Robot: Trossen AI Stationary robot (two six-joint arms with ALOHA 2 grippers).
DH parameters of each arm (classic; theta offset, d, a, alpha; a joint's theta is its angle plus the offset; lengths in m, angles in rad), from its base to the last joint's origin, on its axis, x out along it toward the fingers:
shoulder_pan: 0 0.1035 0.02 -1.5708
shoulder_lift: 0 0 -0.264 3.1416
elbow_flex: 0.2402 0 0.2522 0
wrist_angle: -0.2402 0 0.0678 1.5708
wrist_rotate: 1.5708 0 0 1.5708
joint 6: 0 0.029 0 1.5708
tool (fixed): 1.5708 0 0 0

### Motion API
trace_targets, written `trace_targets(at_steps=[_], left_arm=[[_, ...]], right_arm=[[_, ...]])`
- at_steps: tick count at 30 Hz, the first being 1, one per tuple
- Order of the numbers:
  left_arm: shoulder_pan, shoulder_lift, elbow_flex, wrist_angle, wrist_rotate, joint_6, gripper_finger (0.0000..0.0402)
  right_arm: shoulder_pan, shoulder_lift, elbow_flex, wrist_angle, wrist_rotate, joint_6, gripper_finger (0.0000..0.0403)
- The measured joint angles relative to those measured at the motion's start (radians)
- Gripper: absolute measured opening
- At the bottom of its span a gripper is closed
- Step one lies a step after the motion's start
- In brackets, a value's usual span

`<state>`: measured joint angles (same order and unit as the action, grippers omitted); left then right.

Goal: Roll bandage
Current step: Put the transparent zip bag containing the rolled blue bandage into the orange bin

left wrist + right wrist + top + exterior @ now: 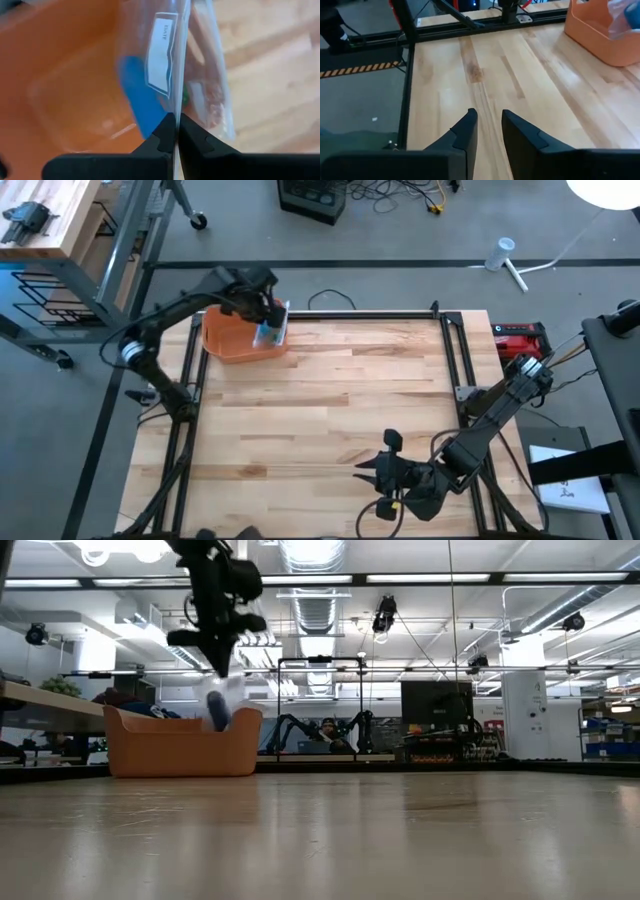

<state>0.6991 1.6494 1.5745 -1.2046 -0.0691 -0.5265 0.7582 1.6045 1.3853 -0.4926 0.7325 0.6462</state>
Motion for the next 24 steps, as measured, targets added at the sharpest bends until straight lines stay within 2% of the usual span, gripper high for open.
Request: trace_targets(at_steps=[3,9,15,20,24], left_arm=[[0.0,0.059,0.0,0.001,0.062,0.055,0.0001],[0.001,0.122,0.0,0.043,0.054,0.152,0.0022],[0.0,0.106,0.0,0.135,0.051,0.124,0.0057],[0.0,0.076,0.0,0.217,-0.026,0.068,0.0094],[0.0,0.05,0.0,0.239,-0.063,0.098,0.0124]], right_arm=[[0.003,0.02,-0.001,0.009,0.0,0.005,0.0082],[0.003,0.068,-0.001,0.011,-0.007,0.011,0.0093],[0.003,0.091,-0.001,0.012,-0.007,0.011,0.0104],[0.003,0.092,-0.001,0.012,-0.007,0.011,0.0113],[0.003,0.092,-0.001,0.011,-0.008,0.01,0.0118]])
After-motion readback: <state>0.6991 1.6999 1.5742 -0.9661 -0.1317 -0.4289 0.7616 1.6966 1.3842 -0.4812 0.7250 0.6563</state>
